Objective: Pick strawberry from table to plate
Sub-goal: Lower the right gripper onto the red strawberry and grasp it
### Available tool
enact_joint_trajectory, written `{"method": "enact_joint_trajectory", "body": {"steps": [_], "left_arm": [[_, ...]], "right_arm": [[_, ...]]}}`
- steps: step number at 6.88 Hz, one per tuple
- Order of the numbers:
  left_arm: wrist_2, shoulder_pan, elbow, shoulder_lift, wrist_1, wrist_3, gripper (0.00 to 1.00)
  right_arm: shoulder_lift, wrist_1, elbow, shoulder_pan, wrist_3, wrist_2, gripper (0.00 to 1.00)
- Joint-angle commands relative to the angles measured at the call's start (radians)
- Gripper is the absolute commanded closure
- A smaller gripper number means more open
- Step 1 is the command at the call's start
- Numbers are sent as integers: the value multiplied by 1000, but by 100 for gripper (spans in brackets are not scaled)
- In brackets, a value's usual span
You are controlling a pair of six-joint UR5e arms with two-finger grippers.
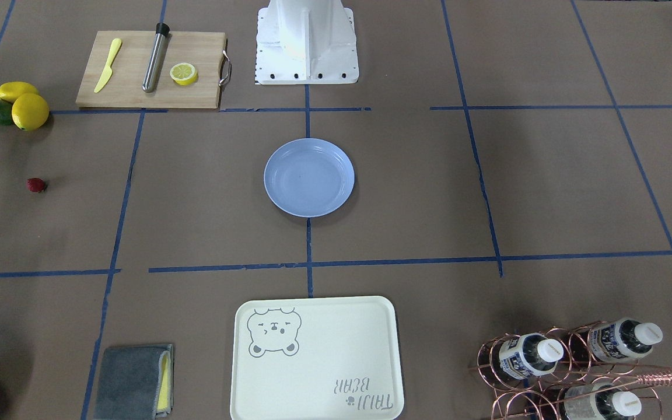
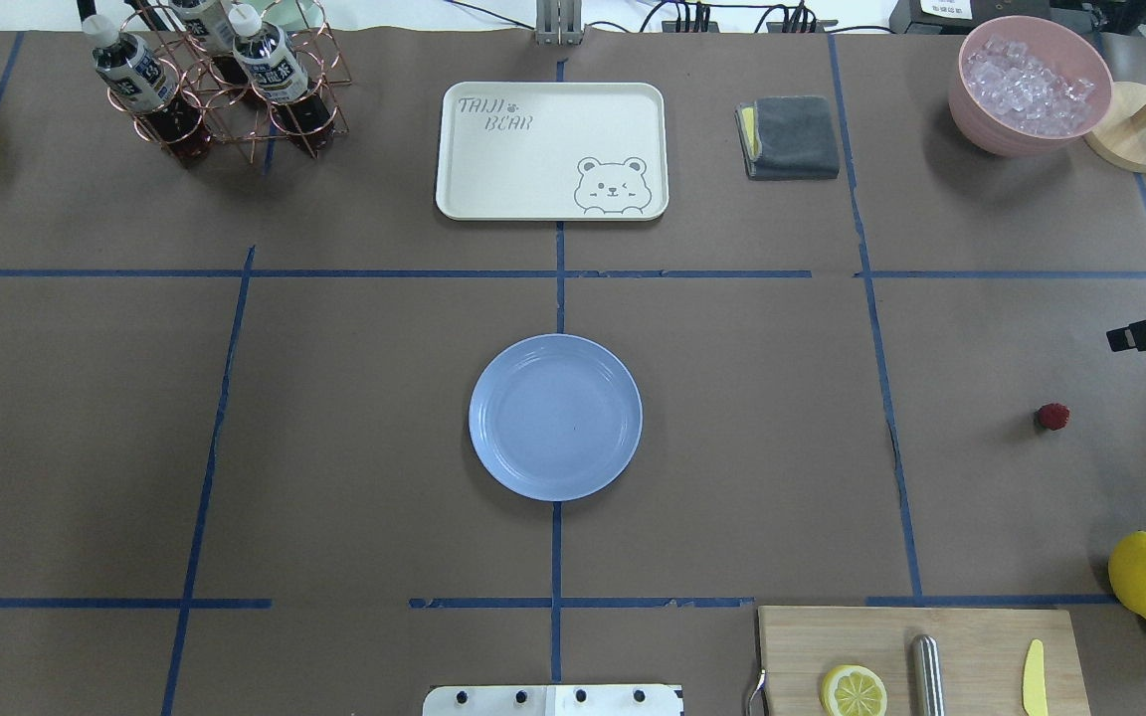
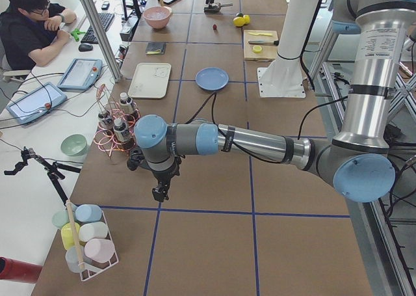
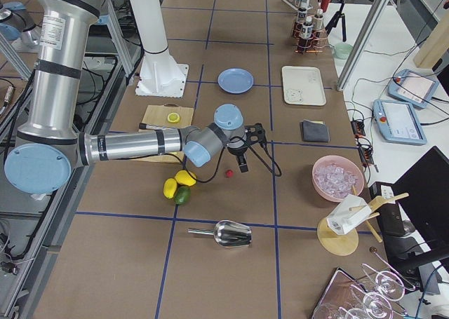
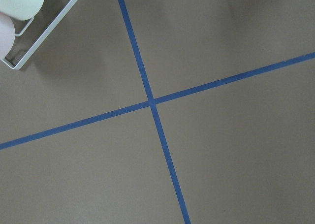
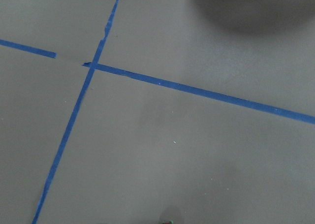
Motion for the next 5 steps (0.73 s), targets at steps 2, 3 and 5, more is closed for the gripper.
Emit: {"method": "enact_joint_trajectory", "body": {"steps": [2,3,5], "left_arm": [[-2,-5,-15,6,2,6,0],[-2,-3,-15,5,2,6,0],[-2,-3,-19,5,2,6,0]], "right_arm": [[-56,126,-12,-252,224,-270,2],[-54,128,-18,-285,237,-292,5],[-41,169,-82,-333,236,-326,13]]}}
